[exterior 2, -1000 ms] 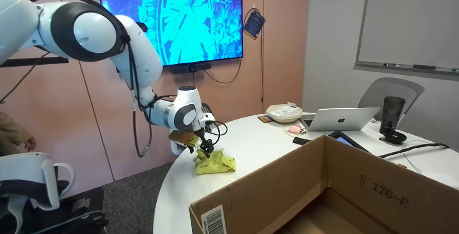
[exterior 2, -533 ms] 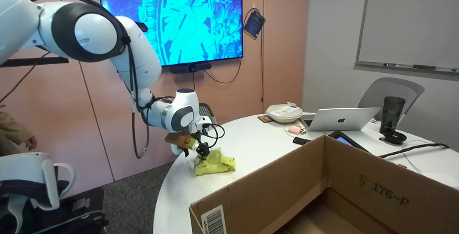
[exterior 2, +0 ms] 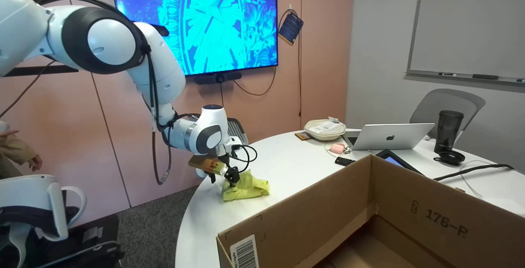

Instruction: Put the marker in the towel, fold it then put it in the box

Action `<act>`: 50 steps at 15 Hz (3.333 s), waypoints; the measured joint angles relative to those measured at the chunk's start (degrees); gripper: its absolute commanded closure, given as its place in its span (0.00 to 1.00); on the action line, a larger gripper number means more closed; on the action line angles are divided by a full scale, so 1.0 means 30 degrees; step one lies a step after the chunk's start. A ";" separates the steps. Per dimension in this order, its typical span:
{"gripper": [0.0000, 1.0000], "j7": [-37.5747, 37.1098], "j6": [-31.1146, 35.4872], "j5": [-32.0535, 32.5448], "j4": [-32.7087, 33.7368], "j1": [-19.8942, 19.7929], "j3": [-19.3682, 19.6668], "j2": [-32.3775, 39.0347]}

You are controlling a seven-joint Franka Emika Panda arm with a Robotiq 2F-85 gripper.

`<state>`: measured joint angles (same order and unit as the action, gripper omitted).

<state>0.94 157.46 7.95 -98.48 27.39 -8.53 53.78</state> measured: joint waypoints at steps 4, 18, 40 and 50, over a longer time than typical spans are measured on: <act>0.00 -0.0824 0.0383 0.0000 0.0505 0.0347 0.0472 0.0648; 0.89 -0.2390 0.0160 -0.0052 0.2116 0.0457 0.0887 0.1745; 0.96 -0.7260 0.0547 0.0376 -0.4403 0.0516 0.5488 -0.8697; 0.96 -1.5450 -0.0709 0.6091 -0.6663 0.0290 0.9510 -1.4997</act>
<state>-45.41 155.34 26.22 -118.47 28.26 20.00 8.79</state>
